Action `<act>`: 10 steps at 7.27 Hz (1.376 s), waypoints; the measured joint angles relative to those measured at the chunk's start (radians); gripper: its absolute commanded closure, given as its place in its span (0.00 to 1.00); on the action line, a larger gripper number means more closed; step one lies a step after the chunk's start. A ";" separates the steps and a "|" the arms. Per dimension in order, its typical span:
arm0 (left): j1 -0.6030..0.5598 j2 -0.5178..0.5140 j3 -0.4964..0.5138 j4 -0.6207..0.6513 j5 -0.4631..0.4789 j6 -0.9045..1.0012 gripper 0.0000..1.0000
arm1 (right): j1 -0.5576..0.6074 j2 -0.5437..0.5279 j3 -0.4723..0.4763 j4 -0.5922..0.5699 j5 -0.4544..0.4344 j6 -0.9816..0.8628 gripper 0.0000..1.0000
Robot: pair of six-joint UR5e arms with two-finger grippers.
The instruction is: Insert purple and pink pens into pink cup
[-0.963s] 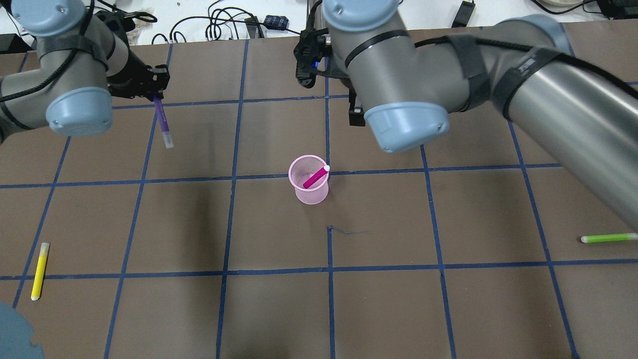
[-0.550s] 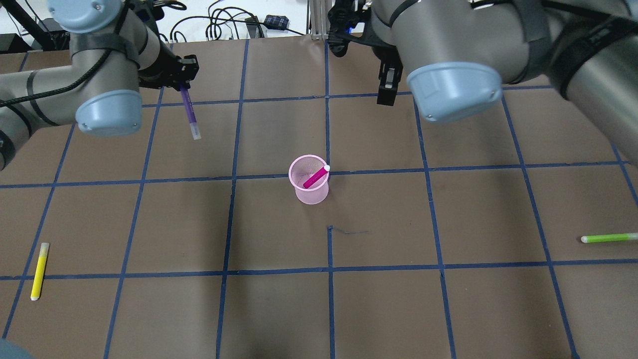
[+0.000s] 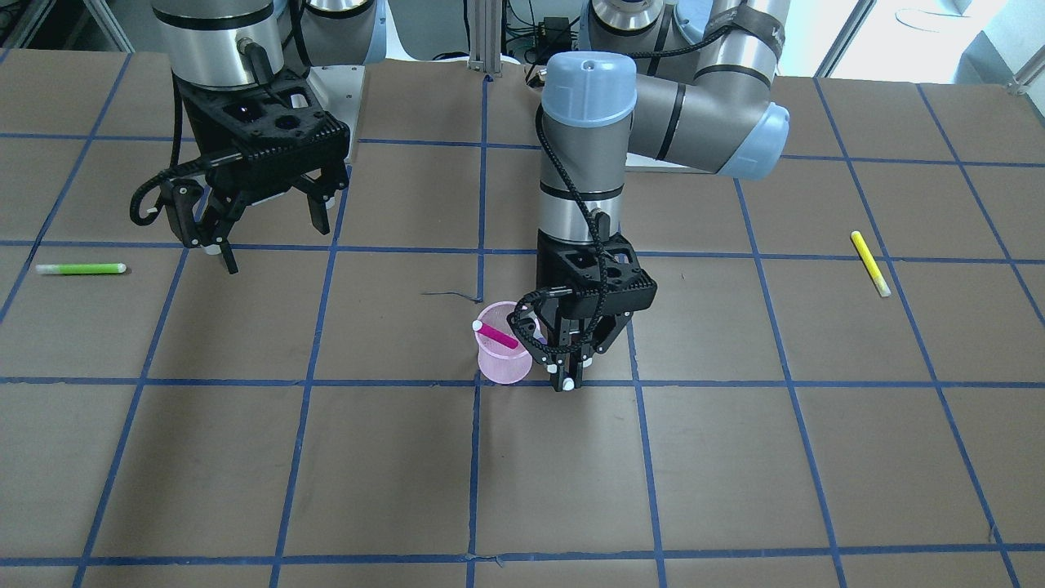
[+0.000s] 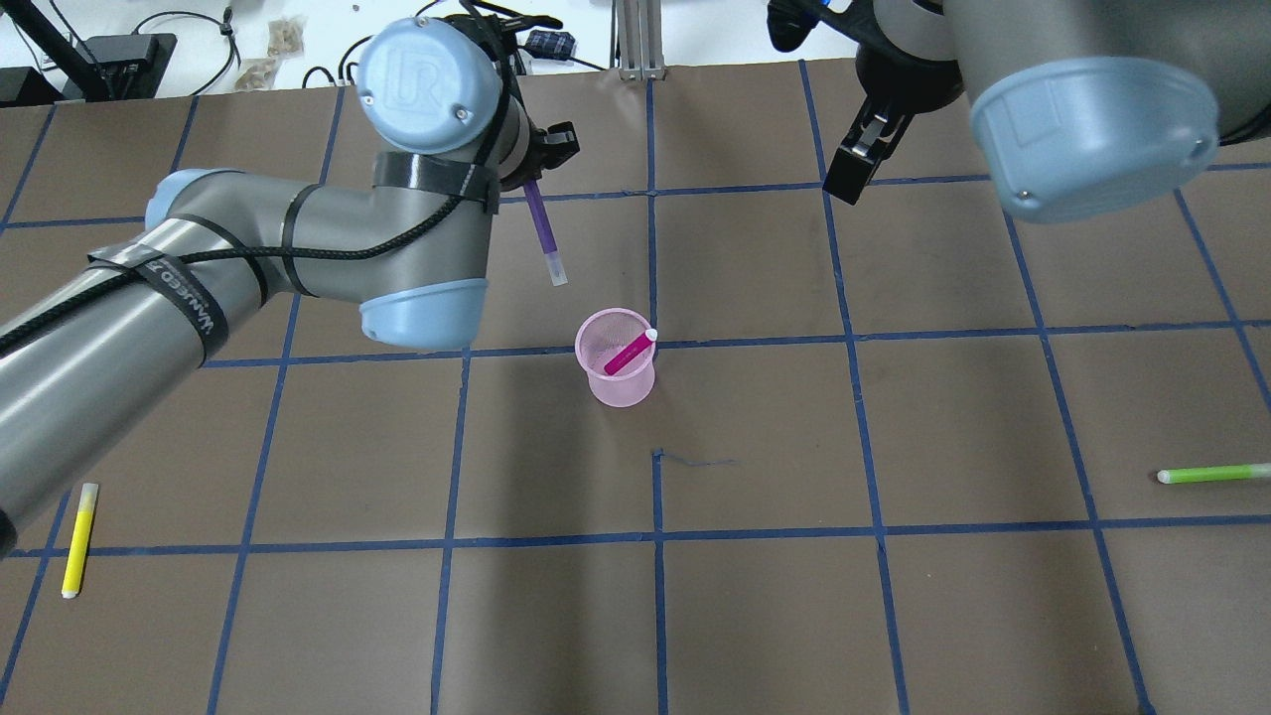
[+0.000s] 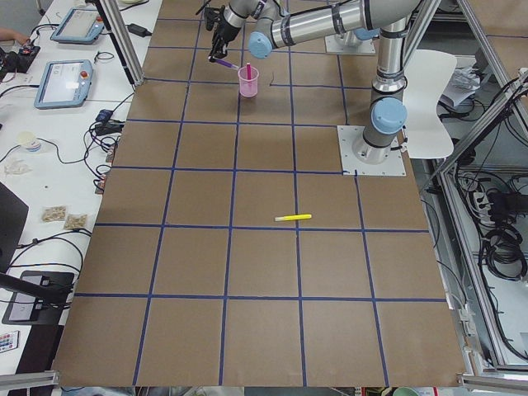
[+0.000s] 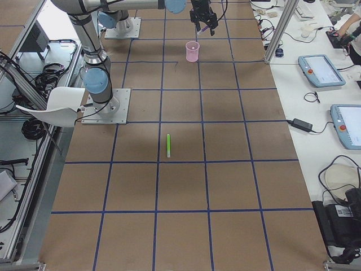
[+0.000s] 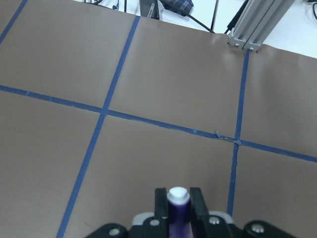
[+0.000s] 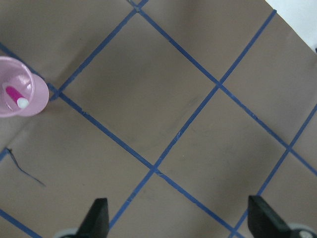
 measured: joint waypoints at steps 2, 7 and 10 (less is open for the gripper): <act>-0.029 -0.003 -0.039 0.023 0.013 -0.060 1.00 | 0.002 -0.005 -0.001 0.028 0.030 0.289 0.00; -0.047 -0.005 -0.118 0.091 0.040 -0.123 1.00 | 0.001 -0.045 0.000 0.184 0.059 0.663 0.00; -0.058 -0.011 -0.132 0.094 0.050 -0.159 1.00 | 0.001 -0.051 0.001 0.185 0.059 0.684 0.00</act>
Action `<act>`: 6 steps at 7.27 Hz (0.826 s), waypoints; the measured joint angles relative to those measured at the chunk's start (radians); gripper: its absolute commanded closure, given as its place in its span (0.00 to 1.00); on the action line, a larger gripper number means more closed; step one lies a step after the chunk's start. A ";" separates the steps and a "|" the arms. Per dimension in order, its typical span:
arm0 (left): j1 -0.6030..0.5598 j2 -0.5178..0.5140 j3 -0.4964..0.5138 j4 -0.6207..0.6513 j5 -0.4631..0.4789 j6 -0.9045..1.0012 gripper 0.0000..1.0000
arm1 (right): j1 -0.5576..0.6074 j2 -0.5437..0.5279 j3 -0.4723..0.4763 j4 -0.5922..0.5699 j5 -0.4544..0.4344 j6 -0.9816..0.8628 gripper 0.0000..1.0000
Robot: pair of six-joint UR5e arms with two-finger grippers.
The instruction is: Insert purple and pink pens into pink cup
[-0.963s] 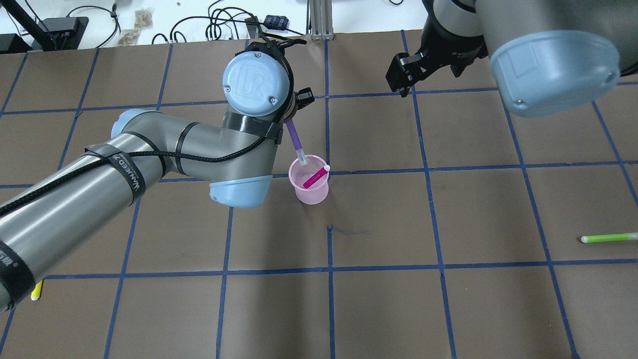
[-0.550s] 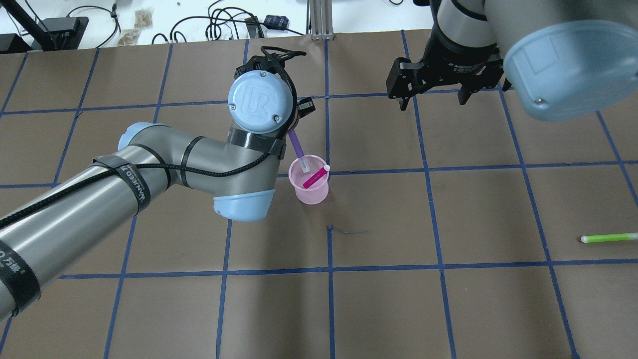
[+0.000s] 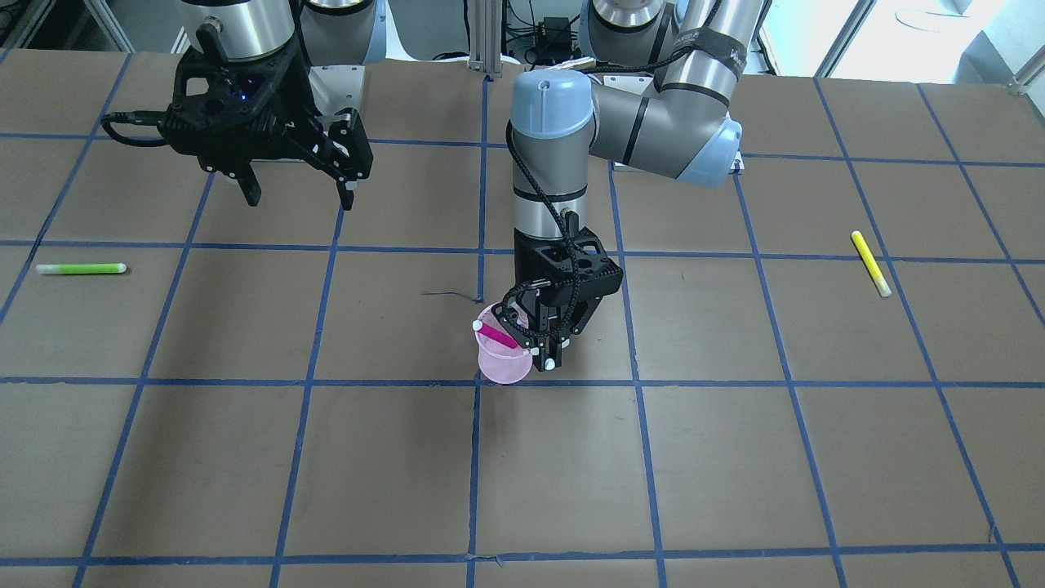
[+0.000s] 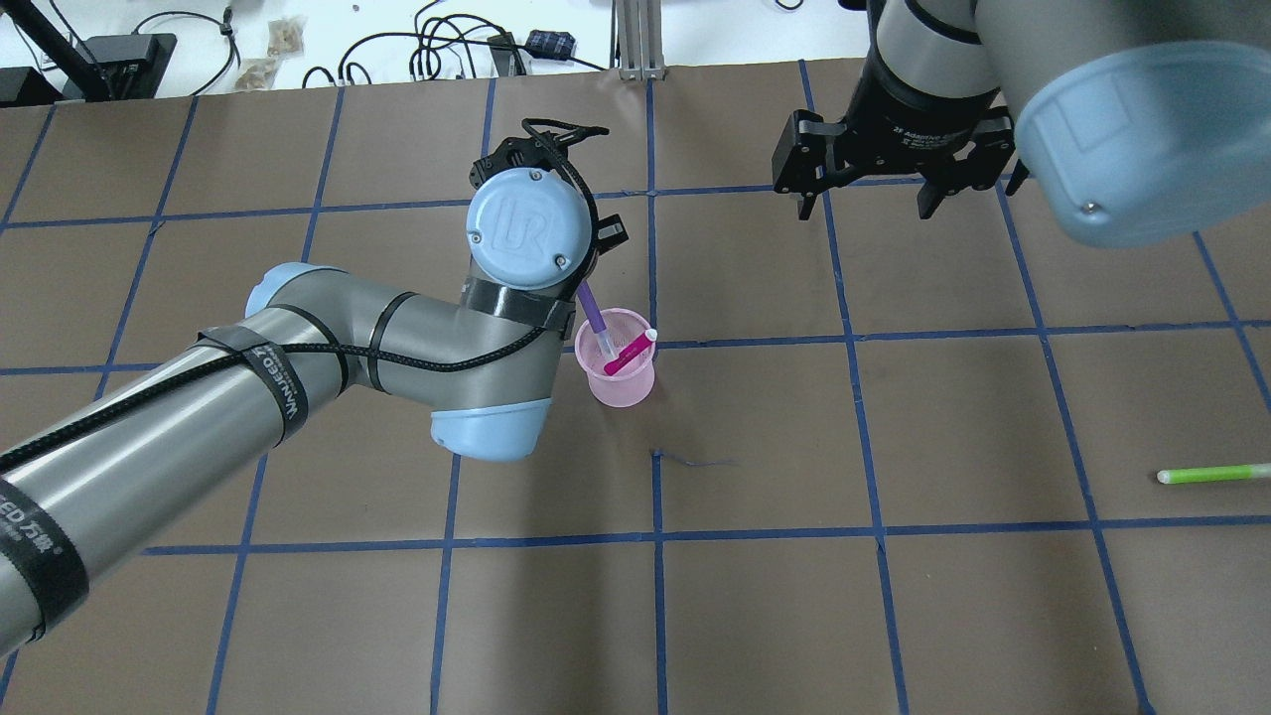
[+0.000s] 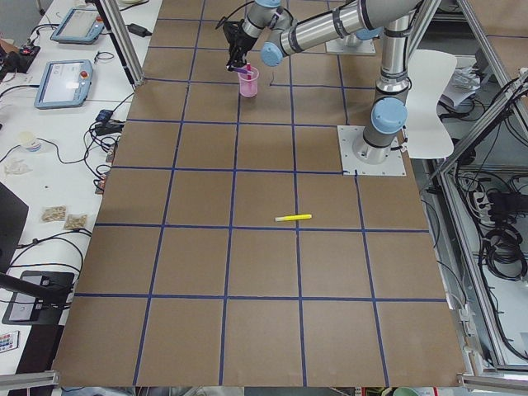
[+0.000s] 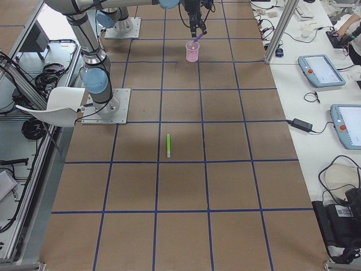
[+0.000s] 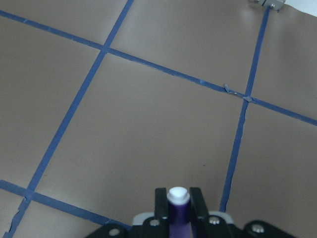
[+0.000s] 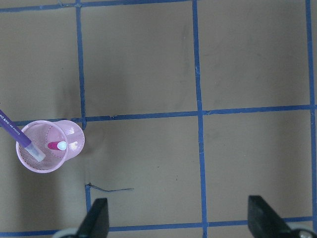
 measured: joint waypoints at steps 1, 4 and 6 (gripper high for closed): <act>-0.004 -0.007 -0.002 0.000 0.001 -0.006 1.00 | 0.000 -0.001 0.001 0.000 -0.003 0.002 0.00; -0.016 -0.017 -0.003 0.000 0.003 -0.015 0.01 | -0.003 -0.002 0.000 0.001 0.001 -0.004 0.00; -0.021 -0.018 -0.003 0.000 0.002 -0.050 0.00 | -0.006 -0.001 0.000 0.002 0.002 -0.009 0.00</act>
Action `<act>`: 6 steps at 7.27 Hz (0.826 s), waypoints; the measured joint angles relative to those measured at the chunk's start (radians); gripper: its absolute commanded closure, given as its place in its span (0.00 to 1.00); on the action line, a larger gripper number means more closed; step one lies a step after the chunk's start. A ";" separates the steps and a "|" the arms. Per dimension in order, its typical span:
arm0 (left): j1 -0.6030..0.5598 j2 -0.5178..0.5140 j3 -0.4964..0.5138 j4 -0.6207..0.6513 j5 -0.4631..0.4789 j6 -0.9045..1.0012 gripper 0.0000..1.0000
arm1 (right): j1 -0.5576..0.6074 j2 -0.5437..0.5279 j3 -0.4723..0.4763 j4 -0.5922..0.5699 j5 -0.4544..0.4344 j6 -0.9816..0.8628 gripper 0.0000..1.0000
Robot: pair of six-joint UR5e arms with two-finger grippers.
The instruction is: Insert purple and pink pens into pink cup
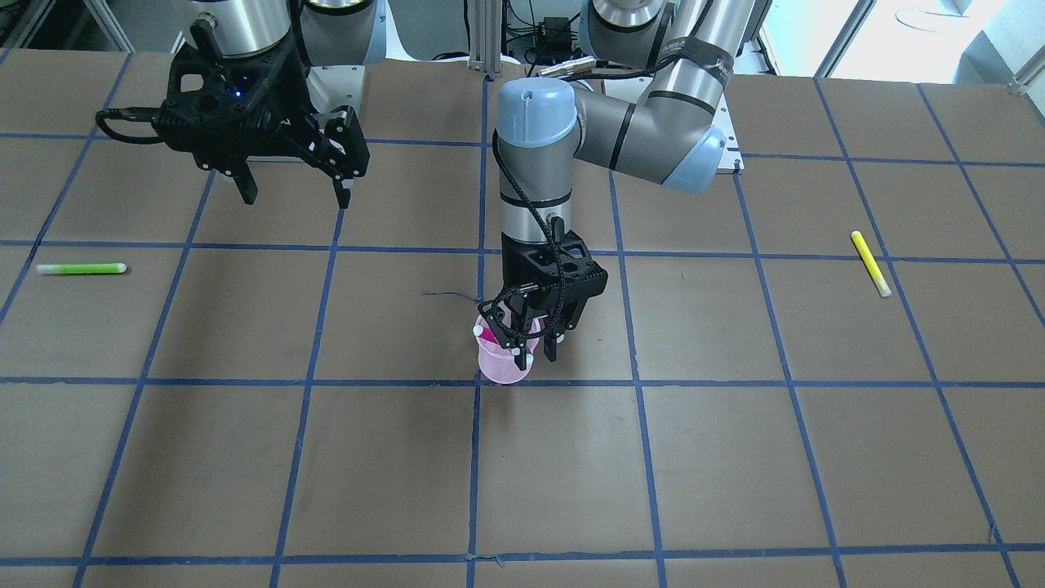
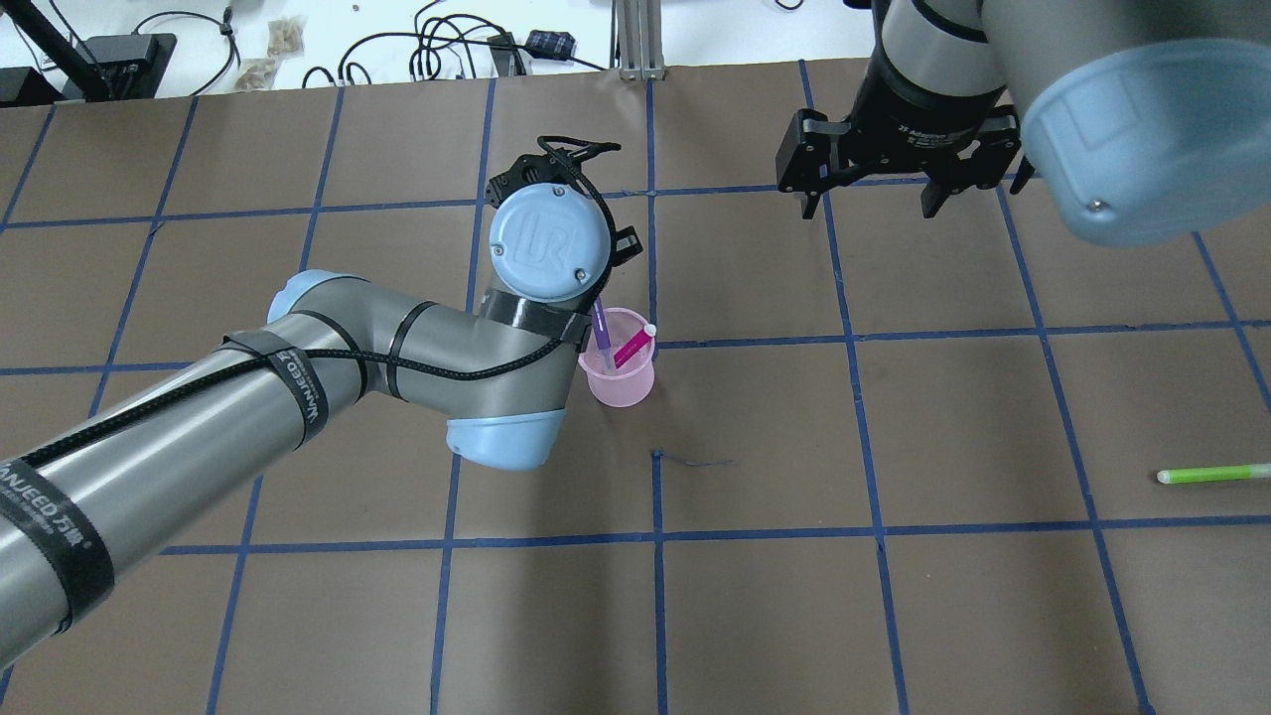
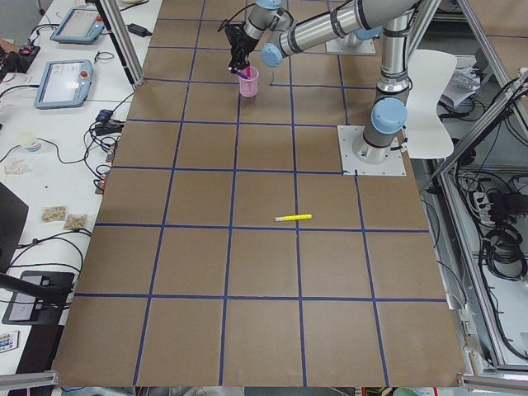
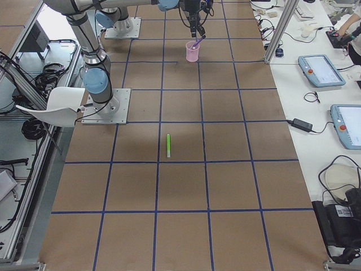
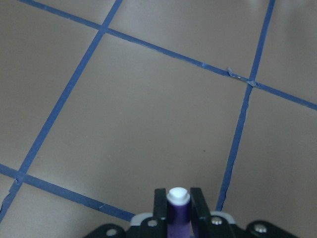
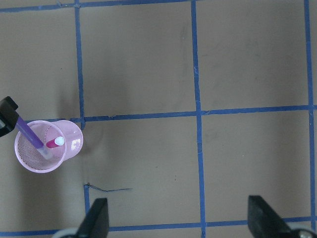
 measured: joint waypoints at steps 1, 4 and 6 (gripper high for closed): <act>-0.001 0.000 0.001 -0.001 -0.002 -0.006 0.00 | 0.000 0.000 0.000 0.000 0.000 -0.001 0.00; 0.024 0.014 0.045 -0.066 -0.033 0.094 0.00 | -0.001 0.001 0.000 0.000 0.000 -0.003 0.00; 0.114 0.041 0.173 -0.302 -0.172 0.209 0.00 | -0.001 -0.001 0.000 0.001 0.000 -0.003 0.00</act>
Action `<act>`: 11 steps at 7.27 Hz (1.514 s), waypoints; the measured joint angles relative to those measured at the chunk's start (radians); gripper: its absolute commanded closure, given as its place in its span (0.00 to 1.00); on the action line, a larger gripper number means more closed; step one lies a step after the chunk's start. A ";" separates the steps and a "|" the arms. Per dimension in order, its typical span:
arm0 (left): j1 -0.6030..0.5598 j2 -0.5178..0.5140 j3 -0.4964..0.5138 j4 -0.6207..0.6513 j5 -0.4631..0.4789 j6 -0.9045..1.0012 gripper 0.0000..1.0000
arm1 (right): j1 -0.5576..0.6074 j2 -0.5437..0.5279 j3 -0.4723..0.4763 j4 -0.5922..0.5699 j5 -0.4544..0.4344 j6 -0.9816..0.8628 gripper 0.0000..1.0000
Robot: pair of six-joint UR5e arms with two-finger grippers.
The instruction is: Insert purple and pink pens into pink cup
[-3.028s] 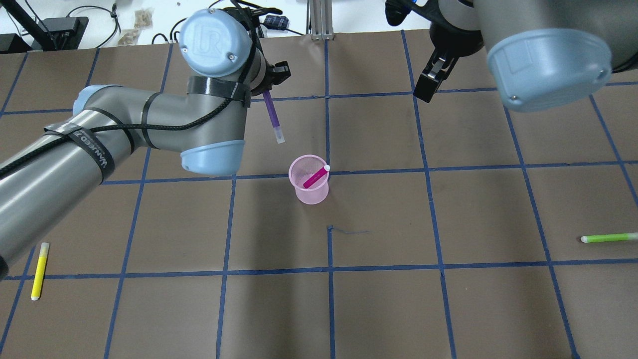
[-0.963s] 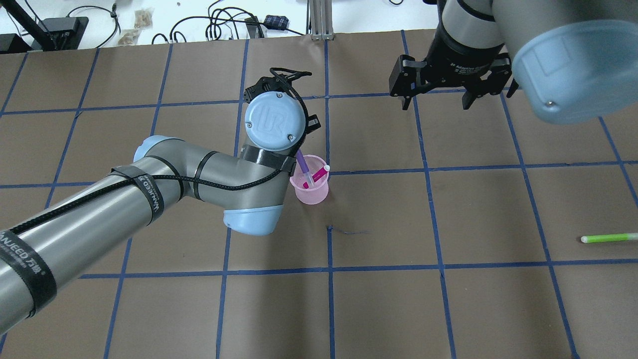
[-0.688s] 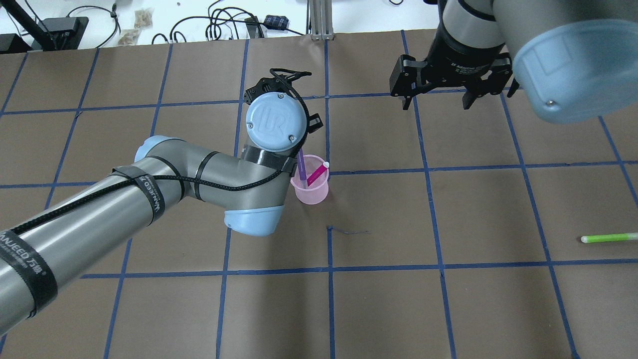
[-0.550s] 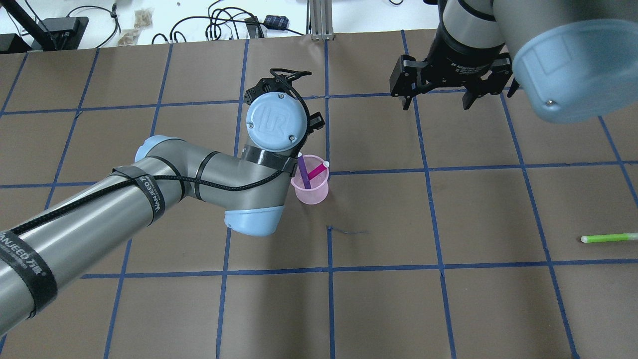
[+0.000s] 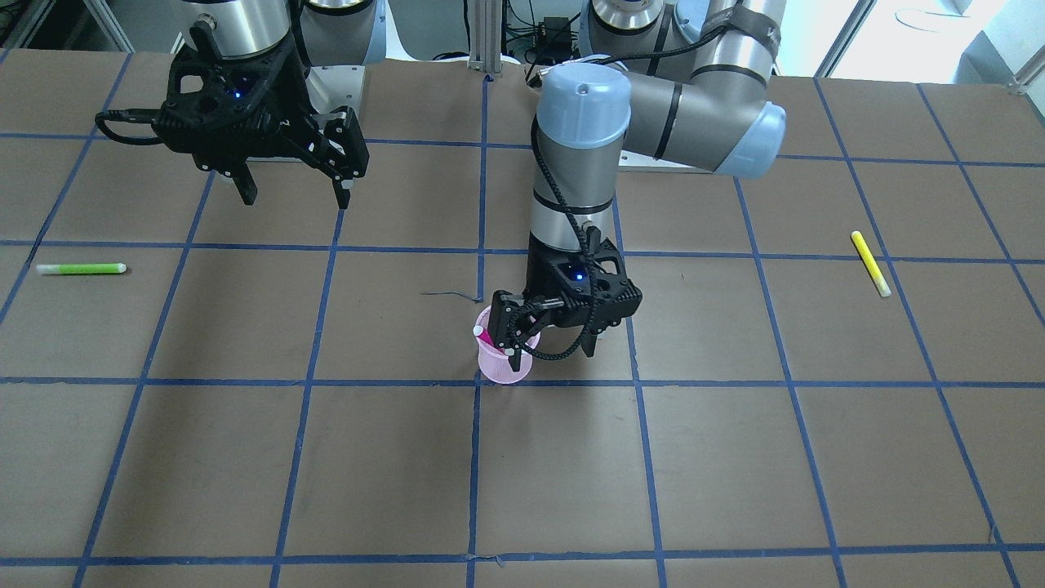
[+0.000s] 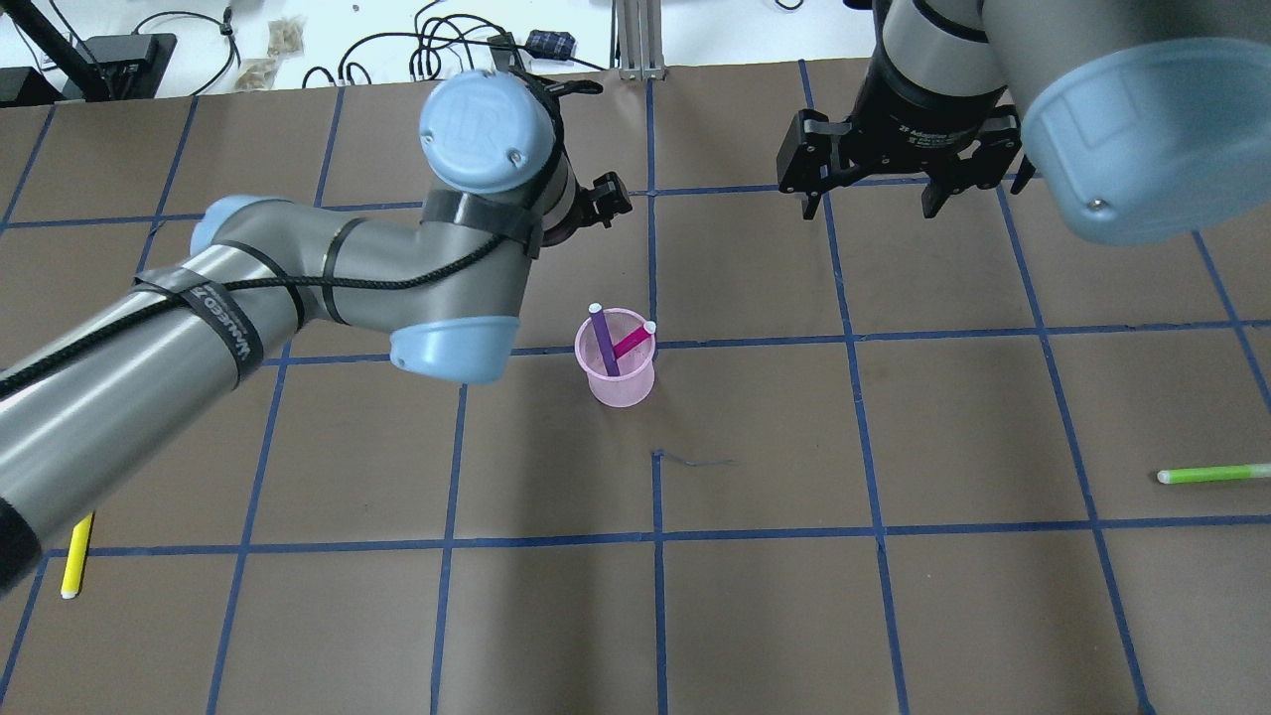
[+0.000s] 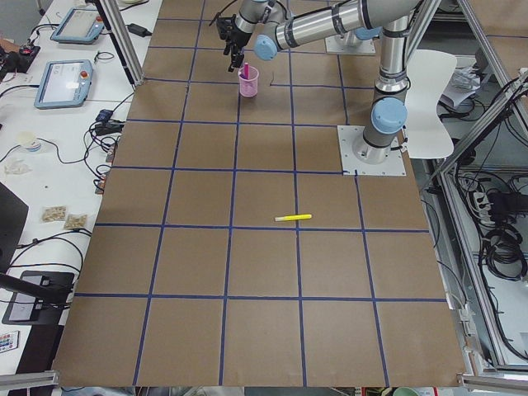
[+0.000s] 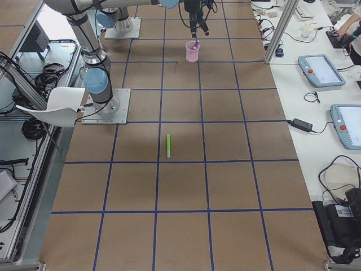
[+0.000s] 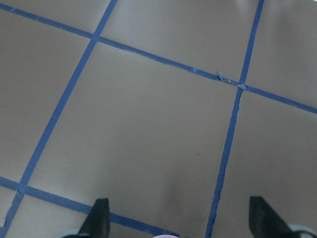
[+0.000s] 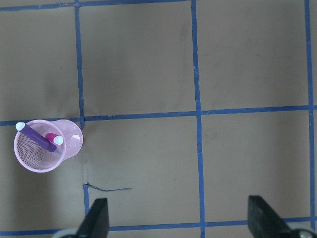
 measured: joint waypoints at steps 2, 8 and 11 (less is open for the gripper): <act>0.091 0.026 0.112 -0.243 -0.070 0.262 0.00 | 0.000 0.000 0.000 0.000 0.001 0.000 0.00; 0.315 0.180 0.149 -0.685 -0.032 0.610 0.00 | -0.047 0.008 -0.018 0.004 0.015 0.012 0.00; 0.317 0.269 0.136 -0.778 -0.045 0.612 0.00 | -0.057 0.002 -0.012 0.008 0.025 0.009 0.00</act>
